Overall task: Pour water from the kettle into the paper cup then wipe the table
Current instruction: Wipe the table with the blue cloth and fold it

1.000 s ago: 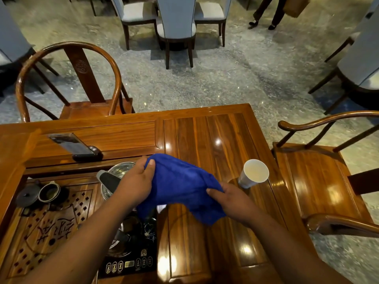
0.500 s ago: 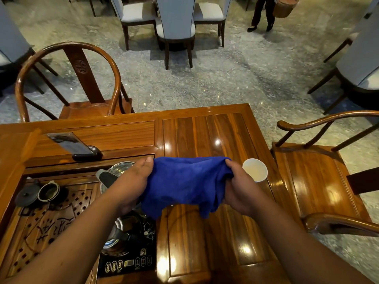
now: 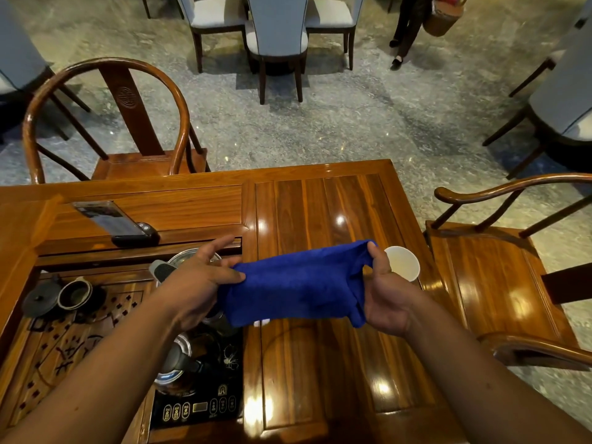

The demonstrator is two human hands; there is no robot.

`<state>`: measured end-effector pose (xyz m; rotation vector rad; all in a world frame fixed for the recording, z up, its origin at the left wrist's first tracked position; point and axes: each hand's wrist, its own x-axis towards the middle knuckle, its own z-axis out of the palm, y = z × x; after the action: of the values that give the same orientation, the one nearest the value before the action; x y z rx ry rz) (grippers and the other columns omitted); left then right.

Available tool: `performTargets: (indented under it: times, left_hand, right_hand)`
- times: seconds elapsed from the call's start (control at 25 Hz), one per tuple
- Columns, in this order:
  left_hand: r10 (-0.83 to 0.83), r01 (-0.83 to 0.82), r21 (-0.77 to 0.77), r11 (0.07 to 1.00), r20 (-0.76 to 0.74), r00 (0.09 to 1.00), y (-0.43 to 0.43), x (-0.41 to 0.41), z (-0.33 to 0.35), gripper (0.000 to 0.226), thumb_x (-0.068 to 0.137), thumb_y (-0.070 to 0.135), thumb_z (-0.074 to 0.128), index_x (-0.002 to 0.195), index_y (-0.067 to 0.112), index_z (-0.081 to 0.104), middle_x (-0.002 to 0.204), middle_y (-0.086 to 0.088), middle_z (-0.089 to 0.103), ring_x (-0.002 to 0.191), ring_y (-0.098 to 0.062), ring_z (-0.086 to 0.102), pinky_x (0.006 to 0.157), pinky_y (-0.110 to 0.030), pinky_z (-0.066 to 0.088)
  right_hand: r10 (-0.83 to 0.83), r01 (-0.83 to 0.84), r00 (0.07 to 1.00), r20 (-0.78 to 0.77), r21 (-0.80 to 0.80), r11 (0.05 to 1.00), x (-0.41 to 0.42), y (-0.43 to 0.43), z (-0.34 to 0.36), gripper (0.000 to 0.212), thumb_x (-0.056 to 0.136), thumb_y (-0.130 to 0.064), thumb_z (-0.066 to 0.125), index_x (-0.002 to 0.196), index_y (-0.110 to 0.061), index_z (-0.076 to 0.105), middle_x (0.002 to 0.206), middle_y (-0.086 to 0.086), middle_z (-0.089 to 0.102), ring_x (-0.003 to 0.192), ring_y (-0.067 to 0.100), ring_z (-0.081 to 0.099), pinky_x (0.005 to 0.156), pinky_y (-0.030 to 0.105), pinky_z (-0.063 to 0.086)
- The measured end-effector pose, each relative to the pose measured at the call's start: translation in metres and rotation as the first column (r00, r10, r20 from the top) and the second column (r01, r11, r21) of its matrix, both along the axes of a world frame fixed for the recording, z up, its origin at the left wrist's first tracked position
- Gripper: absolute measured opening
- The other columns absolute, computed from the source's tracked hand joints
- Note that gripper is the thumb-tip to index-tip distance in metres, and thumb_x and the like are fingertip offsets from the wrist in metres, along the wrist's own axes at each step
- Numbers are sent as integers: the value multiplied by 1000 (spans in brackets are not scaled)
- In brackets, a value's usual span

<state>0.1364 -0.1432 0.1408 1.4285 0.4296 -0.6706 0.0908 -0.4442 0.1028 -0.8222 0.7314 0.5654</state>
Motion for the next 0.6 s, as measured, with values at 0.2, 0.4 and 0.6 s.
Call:
performTargets:
  times: [0.2,0.4,0.6]
  left_hand:
    - [-182,104,383,918,173,968,6,5,-7,61,86,1,78,126,43,61,125,7,63,114,-23,64,96,-50,57]
    - [-453,153,697,701,270,849,9,10,-13,36,94,13,73,112,42,63,112,20,63,103,-9,62,82,-37,56]
    - [-734,241,856,458,211,646,15,20,-3,31,99,18,65,102,49,61,109,21,61,104,-7,58,90,-37,51]
  right_hand:
    - [44,-44,997,63,0,999,1,-8,13,66,91,-25,74,150,-9,50,135,26,70,114,40,75,98,51,58]
    - [365,-236,910,195,-481,844,11,-20,13,77,91,12,68,151,-34,53,142,11,62,118,31,73,100,53,61]
    - [725,-334,687,36,-871,361,15,-28,20,48,98,-5,66,124,-45,70,119,-19,65,108,13,68,88,41,62]
